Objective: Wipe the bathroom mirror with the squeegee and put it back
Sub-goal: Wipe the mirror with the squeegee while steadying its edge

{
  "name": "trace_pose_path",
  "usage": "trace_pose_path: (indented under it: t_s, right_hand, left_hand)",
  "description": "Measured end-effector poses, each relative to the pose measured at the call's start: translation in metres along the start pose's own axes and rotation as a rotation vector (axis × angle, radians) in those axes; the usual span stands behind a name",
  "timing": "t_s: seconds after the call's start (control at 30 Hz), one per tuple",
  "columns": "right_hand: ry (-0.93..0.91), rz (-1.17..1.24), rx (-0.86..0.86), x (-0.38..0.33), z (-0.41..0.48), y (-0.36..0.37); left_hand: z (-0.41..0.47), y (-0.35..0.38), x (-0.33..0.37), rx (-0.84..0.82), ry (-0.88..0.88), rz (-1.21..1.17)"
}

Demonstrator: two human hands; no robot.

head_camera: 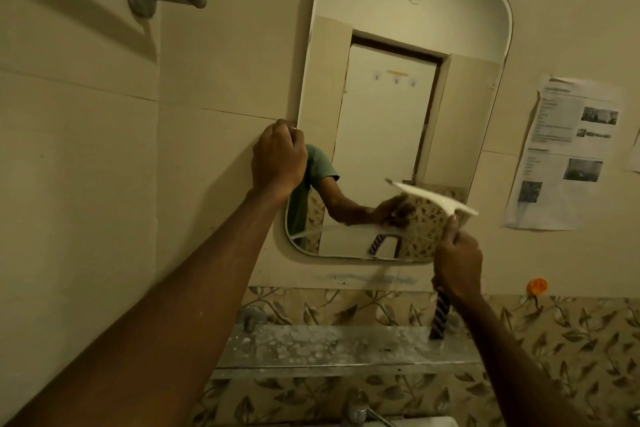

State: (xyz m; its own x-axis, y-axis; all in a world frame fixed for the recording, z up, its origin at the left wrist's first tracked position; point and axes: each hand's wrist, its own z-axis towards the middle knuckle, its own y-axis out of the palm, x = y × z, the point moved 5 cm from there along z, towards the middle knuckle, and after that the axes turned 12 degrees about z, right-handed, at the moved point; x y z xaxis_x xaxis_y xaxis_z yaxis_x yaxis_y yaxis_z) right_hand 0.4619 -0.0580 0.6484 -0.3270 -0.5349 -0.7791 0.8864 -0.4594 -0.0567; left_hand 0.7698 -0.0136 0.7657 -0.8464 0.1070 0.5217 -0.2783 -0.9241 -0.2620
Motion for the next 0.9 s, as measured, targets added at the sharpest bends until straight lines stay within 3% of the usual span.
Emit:
trace_pose_path:
  t_s: [0.2,0.47,0.67,0.9]
  right_hand:
    - [0.117,-0.020,-0.053,0.060,-0.065,0.001]
    - [0.043,0.103,0.016,0.014,0.016,-0.018]
    - [0.119,0.010,-0.060,0.052,-0.066,0.016]
    - [-0.018,0.111,-0.094,-0.026,-0.028,0.009]
  left_hand:
    - [0.002,0.002,-0.002,-0.027,0.011,-0.009]
    - [0.001,0.003,-0.005,-0.030,0.005,-0.012]
    - [0.000,0.004,-0.006,-0.019,0.017,-0.001]
    - [-0.001,-0.001,-0.005,-0.054,0.000,-0.012]
